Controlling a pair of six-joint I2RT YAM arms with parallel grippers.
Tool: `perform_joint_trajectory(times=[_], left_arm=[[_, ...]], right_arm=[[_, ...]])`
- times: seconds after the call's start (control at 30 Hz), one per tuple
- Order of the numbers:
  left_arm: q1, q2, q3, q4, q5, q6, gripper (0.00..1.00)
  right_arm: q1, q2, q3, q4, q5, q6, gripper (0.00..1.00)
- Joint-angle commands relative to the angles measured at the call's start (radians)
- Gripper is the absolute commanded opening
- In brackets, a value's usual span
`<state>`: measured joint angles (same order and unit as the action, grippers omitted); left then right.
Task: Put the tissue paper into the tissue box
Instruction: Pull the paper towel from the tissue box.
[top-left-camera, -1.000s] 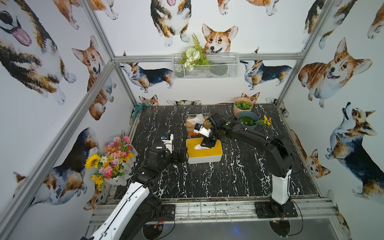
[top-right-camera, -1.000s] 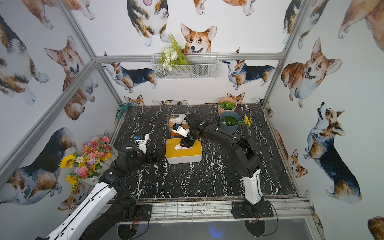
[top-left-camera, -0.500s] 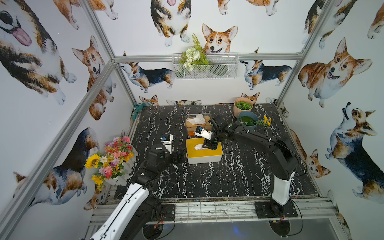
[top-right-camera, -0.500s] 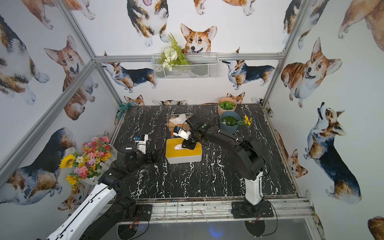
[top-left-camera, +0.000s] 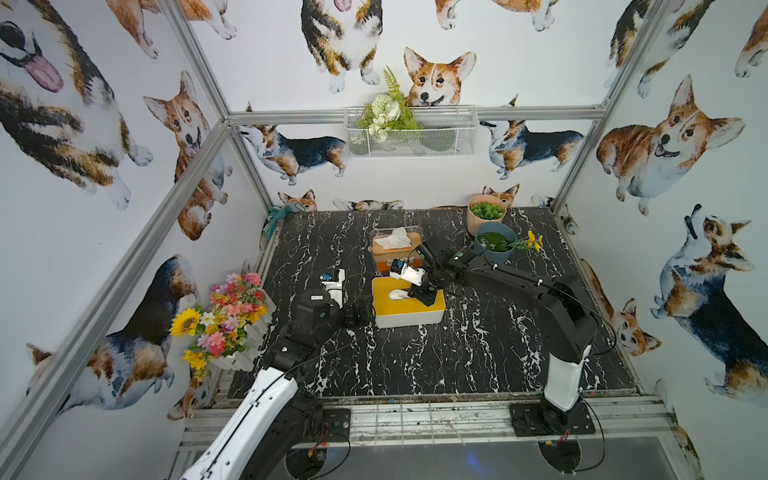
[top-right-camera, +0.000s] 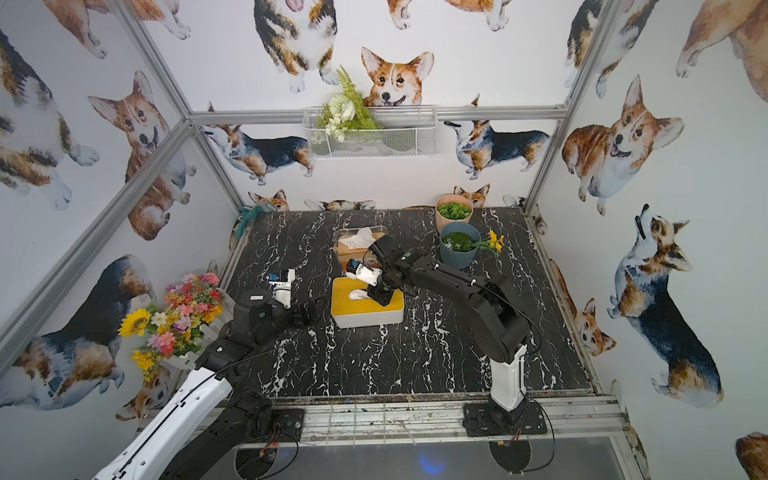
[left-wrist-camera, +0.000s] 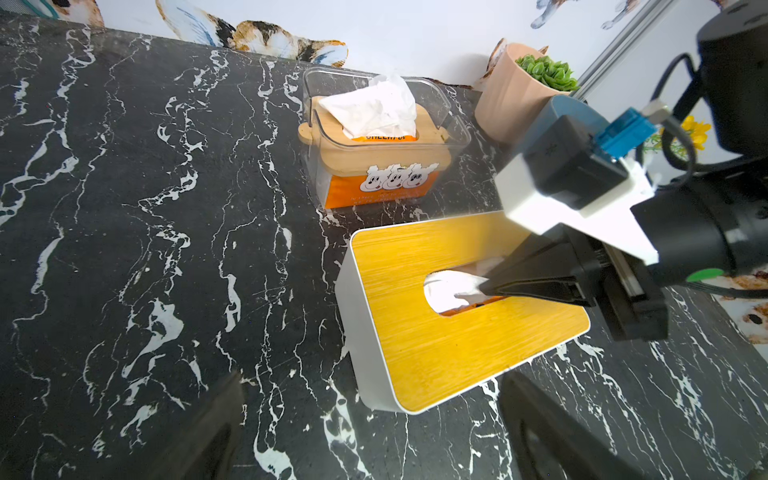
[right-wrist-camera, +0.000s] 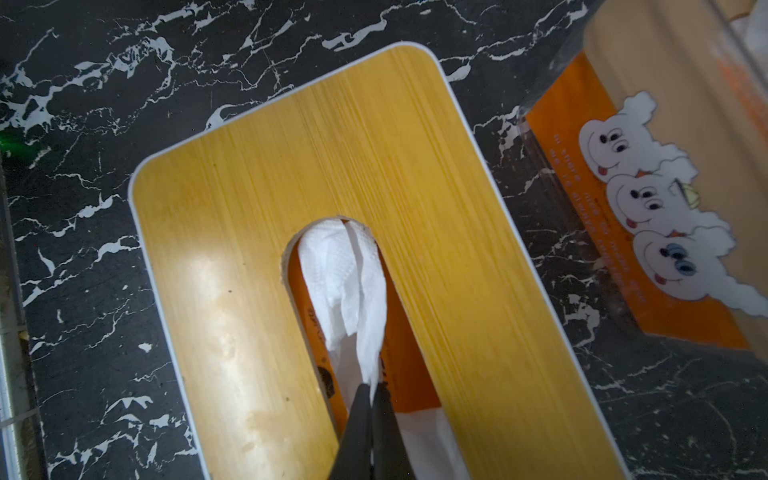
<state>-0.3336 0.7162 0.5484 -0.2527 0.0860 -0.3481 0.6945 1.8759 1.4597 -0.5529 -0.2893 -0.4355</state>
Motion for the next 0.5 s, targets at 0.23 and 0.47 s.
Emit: perform_joint_trajectory(times=[0.23,0.47], left_arm=[[0.002,-0.007,-0.004,0.006,-0.006,0.001,1.00],[0.002,-0.005,-0.004,0.005,-0.007,0.000,1.00]], right_arm=[[0.014,-0.073,0.006,0.051,-0.002,-0.030,0.00],[0.028,-0.082,0.019,0.026,0.001,-0.043,0.00]])
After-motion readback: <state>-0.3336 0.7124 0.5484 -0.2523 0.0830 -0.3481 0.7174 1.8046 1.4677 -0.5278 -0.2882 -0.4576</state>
